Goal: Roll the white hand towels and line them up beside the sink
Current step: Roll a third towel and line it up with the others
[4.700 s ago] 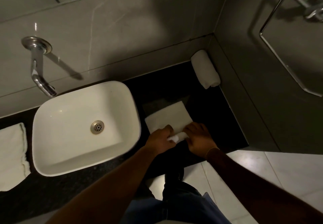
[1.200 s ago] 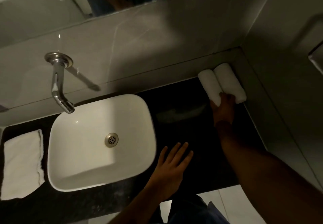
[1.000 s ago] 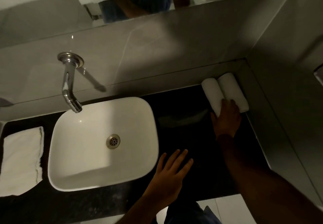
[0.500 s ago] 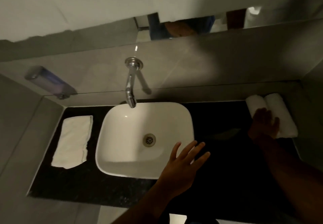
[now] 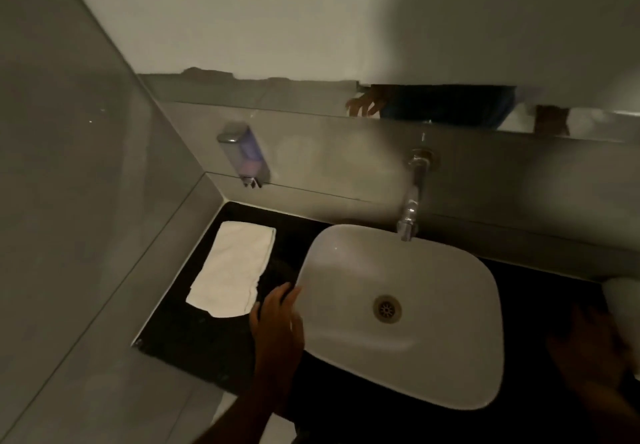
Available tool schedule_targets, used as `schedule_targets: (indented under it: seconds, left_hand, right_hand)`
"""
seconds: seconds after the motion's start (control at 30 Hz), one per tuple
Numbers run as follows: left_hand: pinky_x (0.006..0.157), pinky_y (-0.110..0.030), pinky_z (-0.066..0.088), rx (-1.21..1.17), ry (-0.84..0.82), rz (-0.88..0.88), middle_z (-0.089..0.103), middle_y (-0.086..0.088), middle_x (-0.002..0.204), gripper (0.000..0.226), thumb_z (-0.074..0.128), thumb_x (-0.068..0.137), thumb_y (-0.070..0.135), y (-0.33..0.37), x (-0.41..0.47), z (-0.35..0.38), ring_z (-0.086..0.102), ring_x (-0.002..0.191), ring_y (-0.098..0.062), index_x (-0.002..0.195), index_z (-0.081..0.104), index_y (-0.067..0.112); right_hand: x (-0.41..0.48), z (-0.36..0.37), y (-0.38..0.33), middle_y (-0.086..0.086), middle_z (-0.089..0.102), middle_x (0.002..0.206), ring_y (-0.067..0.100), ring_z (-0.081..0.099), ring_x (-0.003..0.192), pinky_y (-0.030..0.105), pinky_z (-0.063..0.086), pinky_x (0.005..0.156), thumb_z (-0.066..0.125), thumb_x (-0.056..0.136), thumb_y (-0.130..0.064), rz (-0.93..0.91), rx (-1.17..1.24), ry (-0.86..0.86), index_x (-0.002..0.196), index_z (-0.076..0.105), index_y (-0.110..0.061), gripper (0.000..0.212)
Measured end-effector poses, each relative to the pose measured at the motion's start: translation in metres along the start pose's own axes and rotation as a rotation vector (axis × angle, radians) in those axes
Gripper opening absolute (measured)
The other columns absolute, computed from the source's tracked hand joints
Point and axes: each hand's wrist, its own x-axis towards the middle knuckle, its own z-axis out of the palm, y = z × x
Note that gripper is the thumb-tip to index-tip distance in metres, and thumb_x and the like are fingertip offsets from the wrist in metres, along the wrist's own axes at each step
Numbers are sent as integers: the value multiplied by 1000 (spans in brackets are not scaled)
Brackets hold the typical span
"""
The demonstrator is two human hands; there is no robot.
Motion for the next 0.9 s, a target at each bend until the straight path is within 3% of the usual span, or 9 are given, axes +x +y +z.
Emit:
schedule_targets:
  seconds: [0.07, 0.17, 0.3, 0.37, 0.43, 0.53, 0.63, 0.77, 0.9]
  left_hand:
    - [110, -58, 32, 17, -21, -132, 58, -4, 137, 43, 49, 93, 18, -60, 8, -5, 51, 129, -25, 135, 55, 24]
    - [116, -57, 27, 107, -147, -277, 56, -10, 141, 48, 61, 91, 10, -138, 12, -7, 47, 134, -30, 139, 54, 15]
    - [122, -47, 4, 268, -398, -222, 26, -6, 164, 71, 59, 93, 22, -215, 24, -9, 16, 152, -24, 156, 27, 18]
    - [122, -45, 9, 273, -455, -200, 30, -7, 162, 71, 63, 91, 22, -233, 33, -4, 22, 150, -25, 155, 31, 16]
    - [118, -48, 29, 244, -428, -193, 49, -14, 149, 61, 71, 86, 16, -244, 43, 3, 43, 139, -31, 143, 51, 9]
    - [90, -51, 54, 257, -414, -96, 71, -22, 108, 37, 84, 70, 6, -250, 53, 13, 68, 100, -38, 105, 73, 1]
    - [76, -42, 55, 293, -399, 27, 71, -14, 89, 19, 78, 74, 17, -243, 45, 17, 67, 79, -33, 88, 74, 6]
    - [80, -43, 40, 274, -506, 155, 69, -9, 90, 31, 58, 81, 38, -236, 9, 28, 62, 79, -30, 92, 71, 12]
    - [76, -41, 46, 154, -577, 372, 65, -6, 89, 29, 61, 77, 31, -223, -29, 33, 60, 77, -30, 100, 69, 14]
  right_hand:
    - [-23, -12, -58, 14, 46, 148, 36, 42, 137, 61, 39, 106, 58, 89, -35, 9, 107, 37, 146, 44, -16, 62]
    - [-72, -34, -142, 16, 51, 145, 38, 47, 132, 55, 40, 109, 55, 95, -27, -176, 269, 154, 144, 48, -14, 51]
    - [-130, -45, -258, 9, 52, 146, 30, 43, 137, 50, 35, 116, 67, 91, -16, -360, 331, 155, 141, 54, -17, 52]
    - [-151, -32, -300, 6, 54, 144, 27, 44, 138, 50, 40, 112, 69, 88, -13, -561, 342, 131, 137, 58, -20, 50]
    - [-172, -16, -336, 2, 56, 142, 22, 46, 138, 44, 43, 111, 66, 90, -10, -701, 375, 90, 133, 62, -23, 46]
    - [-209, 1, -389, 1, 61, 133, 19, 54, 128, 31, 47, 103, 61, 90, -9, -836, 404, 26, 124, 67, -22, 37]
    - [-248, 17, -426, -1, 64, 123, 17, 61, 111, 24, 50, 91, 54, 91, -21, -938, 372, -144, 118, 69, -21, 31]
    - [-292, 52, -458, -4, 64, 124, 16, 62, 112, 24, 46, 97, 44, 93, -36, -778, 366, -577, 127, 63, -26, 40]
    - [-303, 102, -472, 11, 52, 144, 28, 51, 132, 37, 39, 112, 61, 93, -40, -226, 516, -754, 148, 44, -18, 61]
